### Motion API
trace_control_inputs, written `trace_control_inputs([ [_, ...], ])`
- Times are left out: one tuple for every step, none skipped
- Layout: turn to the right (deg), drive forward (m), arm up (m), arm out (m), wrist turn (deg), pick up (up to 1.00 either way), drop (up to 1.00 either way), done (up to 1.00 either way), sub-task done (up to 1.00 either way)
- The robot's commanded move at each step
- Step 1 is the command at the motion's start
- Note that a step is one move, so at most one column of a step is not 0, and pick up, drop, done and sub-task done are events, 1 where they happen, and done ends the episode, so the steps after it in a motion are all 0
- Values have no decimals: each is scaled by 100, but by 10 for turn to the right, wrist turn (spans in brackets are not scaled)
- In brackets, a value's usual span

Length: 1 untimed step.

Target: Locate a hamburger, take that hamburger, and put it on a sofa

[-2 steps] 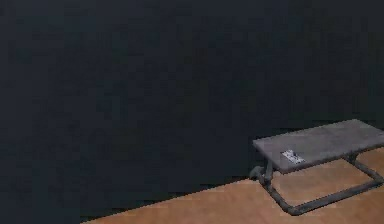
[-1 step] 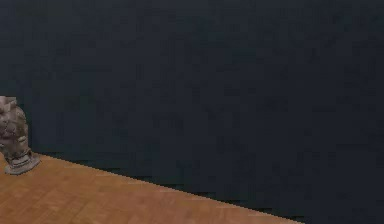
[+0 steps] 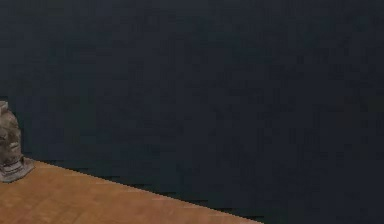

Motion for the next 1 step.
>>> trace_control_inputs([
  [-450,0,0,0,0,0,0,0,0],
])
